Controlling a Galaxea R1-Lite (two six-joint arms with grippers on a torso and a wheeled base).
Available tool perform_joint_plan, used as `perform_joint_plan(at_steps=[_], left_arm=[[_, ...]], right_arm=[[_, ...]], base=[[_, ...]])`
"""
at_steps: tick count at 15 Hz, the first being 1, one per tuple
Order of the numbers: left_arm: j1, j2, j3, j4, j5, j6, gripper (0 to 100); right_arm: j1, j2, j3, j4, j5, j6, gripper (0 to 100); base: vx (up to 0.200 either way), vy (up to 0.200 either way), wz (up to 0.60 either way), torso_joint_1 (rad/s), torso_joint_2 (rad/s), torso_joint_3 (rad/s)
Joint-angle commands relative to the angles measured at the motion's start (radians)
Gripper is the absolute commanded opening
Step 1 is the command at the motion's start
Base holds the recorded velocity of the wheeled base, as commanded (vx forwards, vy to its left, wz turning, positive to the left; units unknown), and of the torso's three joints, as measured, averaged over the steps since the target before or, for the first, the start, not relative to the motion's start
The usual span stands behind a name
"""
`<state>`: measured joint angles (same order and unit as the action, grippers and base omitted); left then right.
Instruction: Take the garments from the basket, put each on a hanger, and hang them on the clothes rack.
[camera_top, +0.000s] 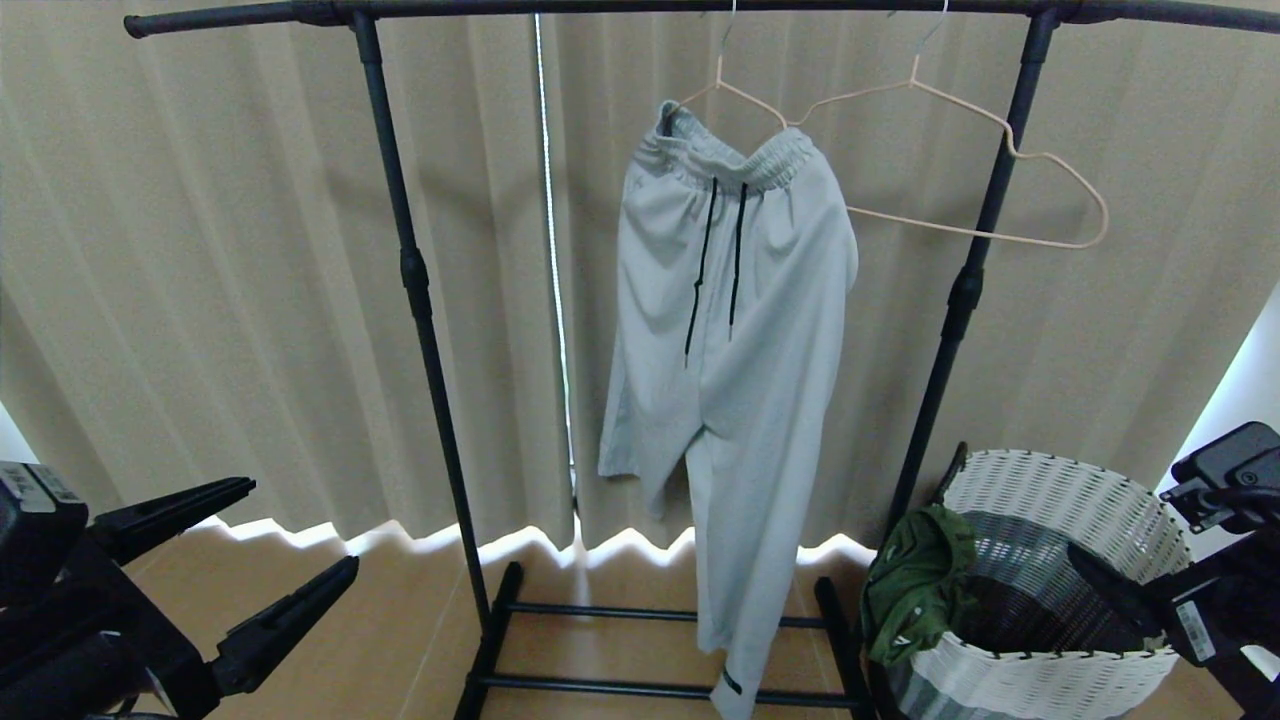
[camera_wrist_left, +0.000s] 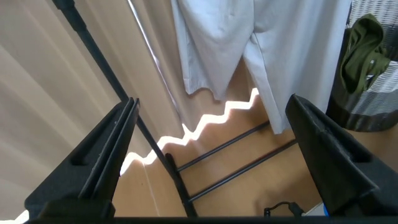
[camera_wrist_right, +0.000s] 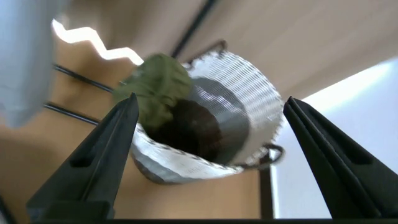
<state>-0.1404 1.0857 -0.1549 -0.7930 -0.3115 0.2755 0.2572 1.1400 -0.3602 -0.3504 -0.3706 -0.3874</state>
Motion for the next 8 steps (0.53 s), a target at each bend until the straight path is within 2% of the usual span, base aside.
perform_joint_plan(at_steps=[1,5,8], left_arm=[[-0.001,0.002,-0.005,0.0,0.0,-0.001,100],[-0.001,0.002,-0.006,0.0,0.0,-0.002,100],[-0.001,0.002,-0.005,0.001,0.0,-0.001,100]], right_arm=[[-0.058,0.017,-0.005,0.004,0.004,-0.016,100],[-0.081,0.046,0.024,0.013,0.002,-0.019,100],[-0.087,0.08,0.03,0.013,0.001,-0.019,100]], base=[[0.0,0.0,0.0,0.0,0.0,0.0],[0.0,0.0,0.0,0.0,0.0,0.0],[0.2,0.0,0.0,-0.001,0.0,0.004]])
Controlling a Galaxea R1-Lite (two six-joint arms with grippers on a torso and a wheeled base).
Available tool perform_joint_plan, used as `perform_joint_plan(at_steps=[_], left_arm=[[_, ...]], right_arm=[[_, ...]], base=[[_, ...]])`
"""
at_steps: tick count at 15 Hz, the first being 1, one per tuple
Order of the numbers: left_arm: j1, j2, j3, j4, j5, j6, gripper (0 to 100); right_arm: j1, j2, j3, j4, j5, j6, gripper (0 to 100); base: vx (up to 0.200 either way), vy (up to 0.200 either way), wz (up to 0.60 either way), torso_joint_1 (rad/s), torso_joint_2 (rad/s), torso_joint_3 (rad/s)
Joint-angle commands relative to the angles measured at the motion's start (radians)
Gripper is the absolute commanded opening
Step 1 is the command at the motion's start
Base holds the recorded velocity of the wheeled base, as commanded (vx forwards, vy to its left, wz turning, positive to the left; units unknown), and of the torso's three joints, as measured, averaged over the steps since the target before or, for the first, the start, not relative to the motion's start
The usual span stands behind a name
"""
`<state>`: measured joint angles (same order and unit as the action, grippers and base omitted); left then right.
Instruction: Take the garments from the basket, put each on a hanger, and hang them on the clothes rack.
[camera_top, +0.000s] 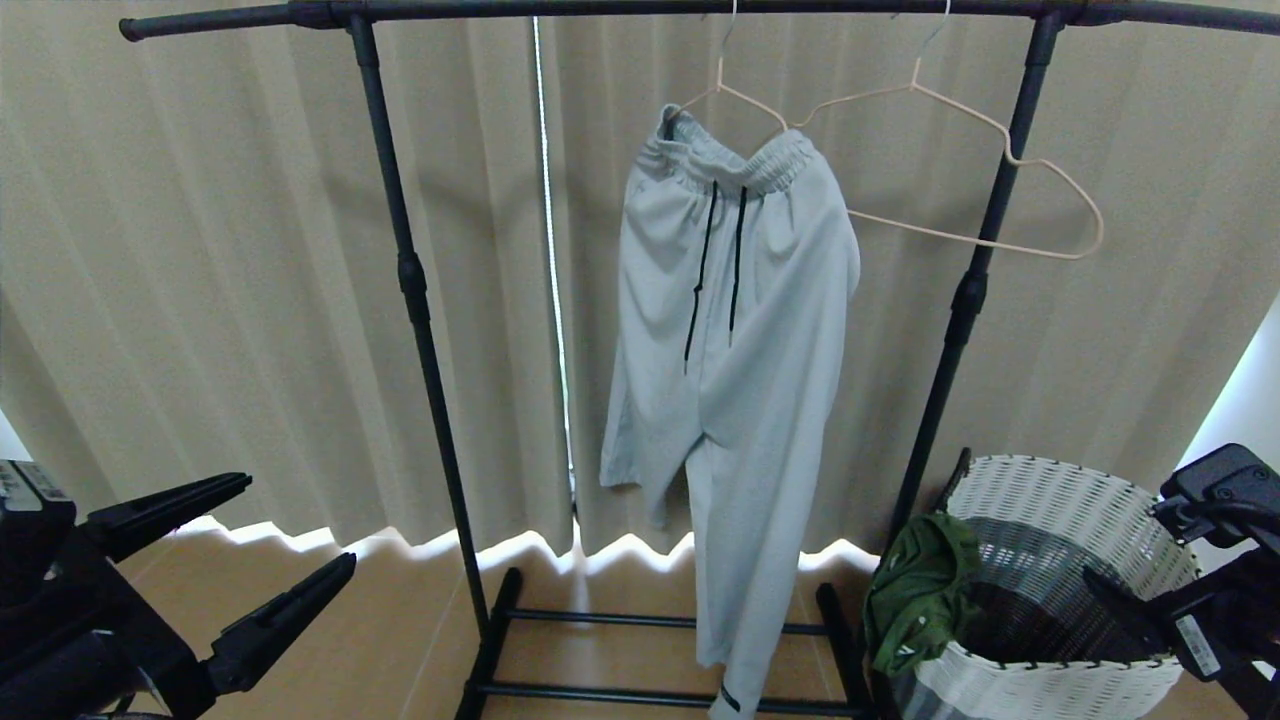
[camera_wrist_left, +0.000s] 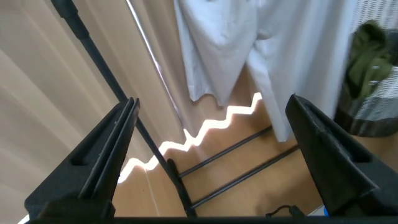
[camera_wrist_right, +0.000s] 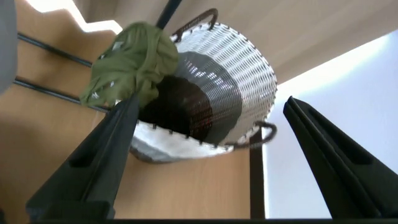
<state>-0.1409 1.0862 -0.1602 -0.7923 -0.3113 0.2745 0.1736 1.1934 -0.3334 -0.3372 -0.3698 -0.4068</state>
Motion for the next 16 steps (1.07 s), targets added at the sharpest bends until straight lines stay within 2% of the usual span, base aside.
perform_joint_plan(at_steps=[1,4,8,11,13,15,16], left_arm=[[0.0,0.001,0.002,0.001,0.0,0.0,100],[0.0,0.001,0.002,0.001,0.0,0.003,100],[0.0,-0.003,0.007,-0.001,0.0,0.006,100],[0.0,-0.003,0.007,-0.001,0.0,0.006,100],[0.0,-0.003,0.007,-0.001,0.0,0.006,100],[0.0,0.001,0.007,-0.001,0.0,0.008,100],[0.0,0.001,0.007,-0.001,0.0,0.008,100]], right_arm=[[-0.011,0.038,0.004,0.0,0.0,0.0,100],[-0.025,0.104,0.005,-0.003,0.005,0.005,100],[-0.025,0.227,0.04,-0.014,0.005,0.008,100],[-0.025,0.368,0.03,-0.028,0.008,0.011,100],[-0.026,0.456,0.028,-0.082,0.023,0.01,100],[-0.031,0.603,0.03,-0.25,0.023,0.006,100],[-0.032,0.611,0.03,-0.258,0.023,0.006,100]], base=[[0.2,0.0,0.0,-0.002,0.0,0.007],[0.2,0.0,0.0,0.004,0.01,0.002],[0.0,0.0,0.0,0.0,0.0,0.0],[0.0,0.0,0.0,0.0,0.0,0.0],[0.0,0.0,0.0,0.0,0.0,0.0],[0.0,0.0,0.0,0.0,0.0,0.0],[0.0,0.0,0.0,0.0,0.0,0.0]])
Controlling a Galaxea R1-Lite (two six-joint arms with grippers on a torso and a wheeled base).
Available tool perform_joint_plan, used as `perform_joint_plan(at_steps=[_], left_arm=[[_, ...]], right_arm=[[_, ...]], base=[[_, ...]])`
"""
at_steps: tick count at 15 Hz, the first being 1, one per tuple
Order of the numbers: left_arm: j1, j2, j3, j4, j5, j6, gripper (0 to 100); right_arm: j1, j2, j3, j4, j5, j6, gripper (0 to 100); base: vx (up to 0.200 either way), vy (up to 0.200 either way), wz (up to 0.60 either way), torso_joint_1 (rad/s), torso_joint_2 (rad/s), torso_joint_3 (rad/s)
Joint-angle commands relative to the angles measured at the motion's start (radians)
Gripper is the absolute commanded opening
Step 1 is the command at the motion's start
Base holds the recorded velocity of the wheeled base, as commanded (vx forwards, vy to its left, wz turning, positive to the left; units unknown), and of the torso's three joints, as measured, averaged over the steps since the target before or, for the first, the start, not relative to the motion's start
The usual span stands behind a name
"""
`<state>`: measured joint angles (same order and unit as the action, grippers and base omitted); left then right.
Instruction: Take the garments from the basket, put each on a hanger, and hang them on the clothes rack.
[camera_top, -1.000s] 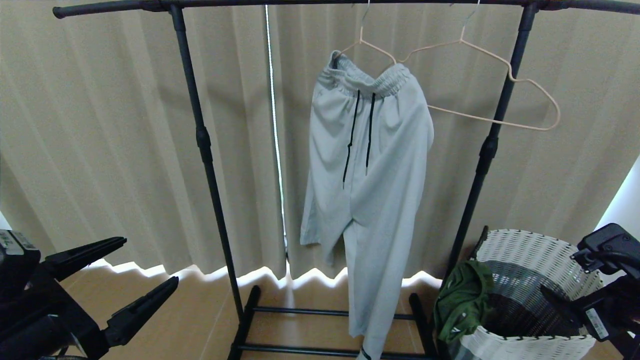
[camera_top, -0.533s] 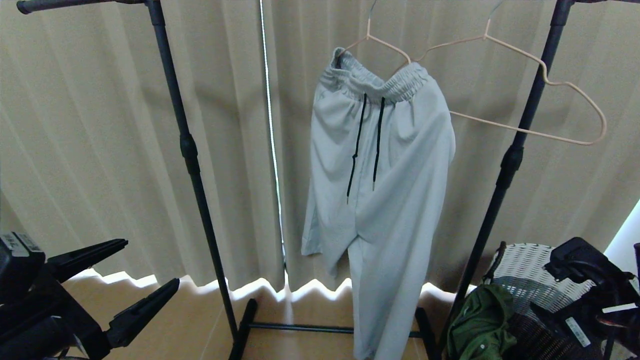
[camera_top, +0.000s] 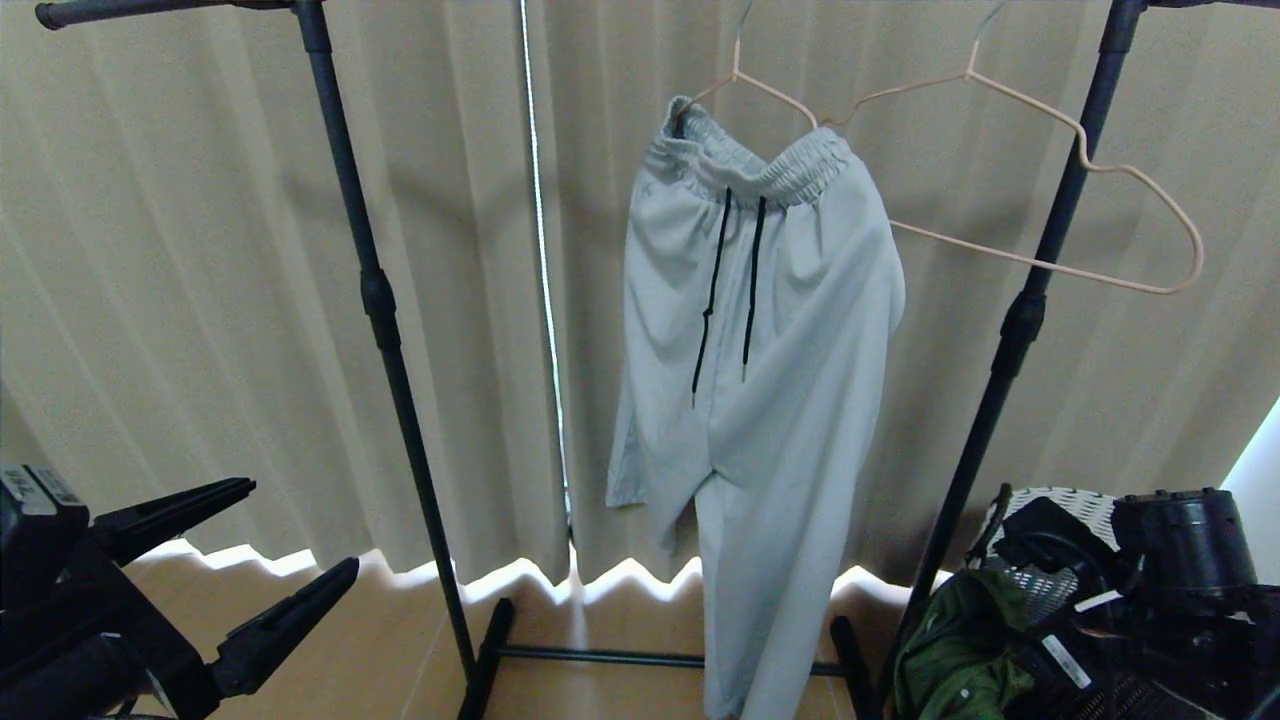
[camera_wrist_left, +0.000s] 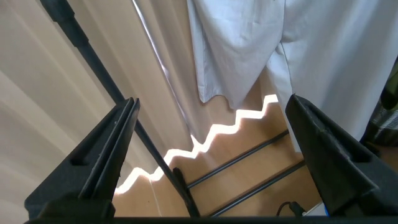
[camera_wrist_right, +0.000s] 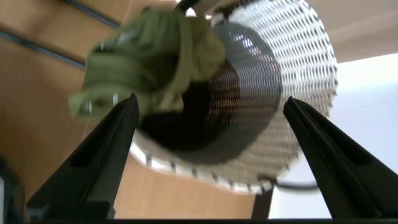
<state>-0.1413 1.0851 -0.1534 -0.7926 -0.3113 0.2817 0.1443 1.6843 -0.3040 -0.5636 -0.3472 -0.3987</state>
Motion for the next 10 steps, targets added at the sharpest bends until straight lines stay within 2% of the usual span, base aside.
perform_joint_plan(at_steps=[1,7,10], left_arm=[[-0.001,0.002,0.0,-0.001,0.0,0.001,100],[-0.001,0.004,0.005,-0.001,0.0,0.001,100],[-0.003,0.004,0.006,-0.001,-0.002,0.001,100]], right_arm=[[-0.032,0.198,-0.013,-0.113,-0.001,-0.006,100],[-0.103,0.302,-0.112,-0.14,-0.001,-0.02,100],[-0.104,0.311,-0.129,-0.14,-0.001,-0.02,100]], base=[[0.0,0.0,0.0,0.0,0.0,0.0],[0.0,0.0,0.0,0.0,0.0,0.0],[0.0,0.0,0.0,0.0,0.0,0.0]])
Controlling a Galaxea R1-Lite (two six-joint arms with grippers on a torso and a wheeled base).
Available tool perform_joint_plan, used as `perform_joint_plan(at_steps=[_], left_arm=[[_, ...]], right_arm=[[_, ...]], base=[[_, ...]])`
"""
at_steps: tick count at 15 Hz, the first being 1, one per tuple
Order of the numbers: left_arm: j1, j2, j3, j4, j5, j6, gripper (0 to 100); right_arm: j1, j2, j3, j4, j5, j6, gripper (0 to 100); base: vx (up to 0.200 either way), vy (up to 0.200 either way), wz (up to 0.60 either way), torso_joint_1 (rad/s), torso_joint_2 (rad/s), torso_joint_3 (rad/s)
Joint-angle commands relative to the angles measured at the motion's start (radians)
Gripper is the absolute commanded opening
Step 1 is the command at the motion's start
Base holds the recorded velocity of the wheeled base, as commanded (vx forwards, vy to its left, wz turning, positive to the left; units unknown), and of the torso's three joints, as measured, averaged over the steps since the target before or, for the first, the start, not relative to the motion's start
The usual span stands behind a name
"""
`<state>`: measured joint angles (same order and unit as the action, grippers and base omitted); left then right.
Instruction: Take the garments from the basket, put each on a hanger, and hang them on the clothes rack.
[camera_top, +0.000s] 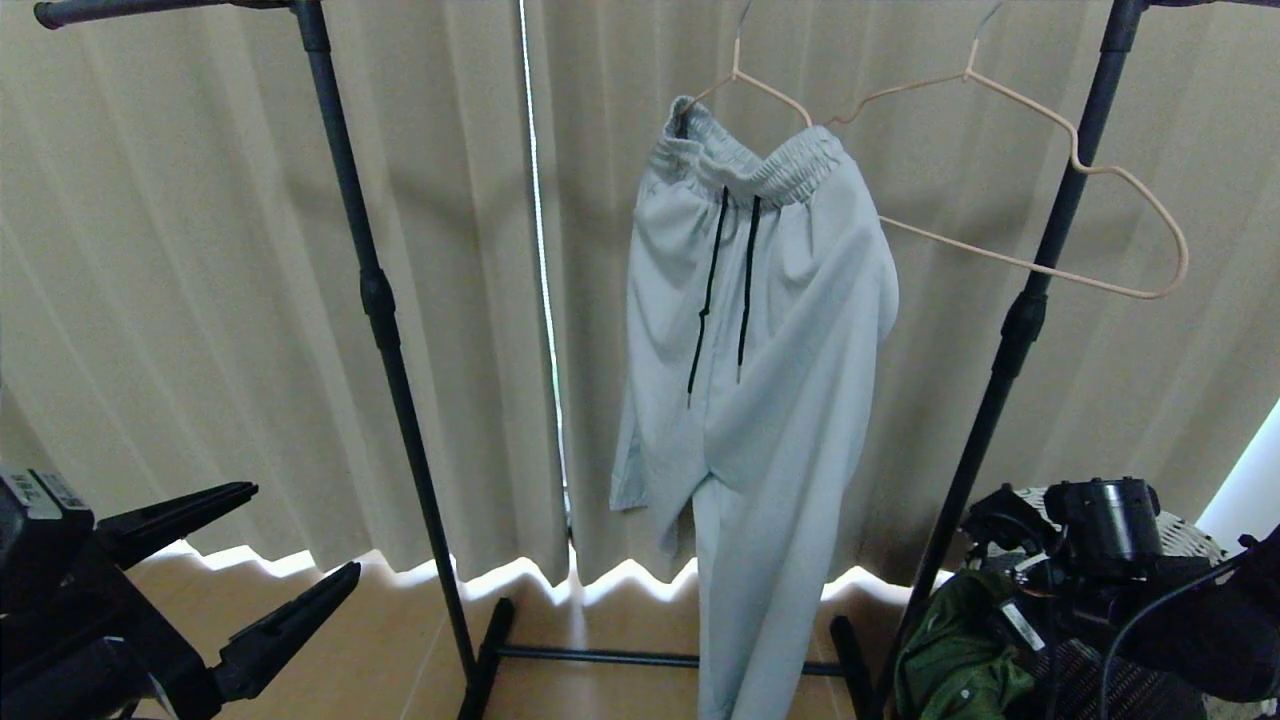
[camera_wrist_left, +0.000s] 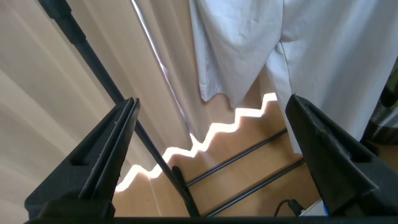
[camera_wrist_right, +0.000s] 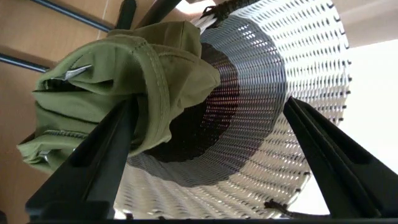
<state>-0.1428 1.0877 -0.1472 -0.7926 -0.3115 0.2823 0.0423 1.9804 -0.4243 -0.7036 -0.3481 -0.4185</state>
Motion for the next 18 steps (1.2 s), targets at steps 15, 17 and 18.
perform_joint_plan(at_steps=[15,17,18], left_arm=[[-0.014,0.014,-0.005,-0.002,0.0,0.001,100],[-0.014,0.014,-0.005,-0.002,0.0,0.003,100],[-0.014,0.014,-0.005,-0.002,0.0,0.006,100]], right_arm=[[0.105,-0.417,0.076,0.015,0.004,-0.052,0],[0.146,-0.482,0.071,0.05,0.004,-0.051,0],[0.156,-0.492,0.07,0.052,0.004,-0.051,0]], base=[[0.0,0.0,0.0,0.0,0.0,0.0],[0.0,0.0,0.0,0.0,0.0,0.0],[0.0,0.0,0.0,0.0,0.0,0.0]])
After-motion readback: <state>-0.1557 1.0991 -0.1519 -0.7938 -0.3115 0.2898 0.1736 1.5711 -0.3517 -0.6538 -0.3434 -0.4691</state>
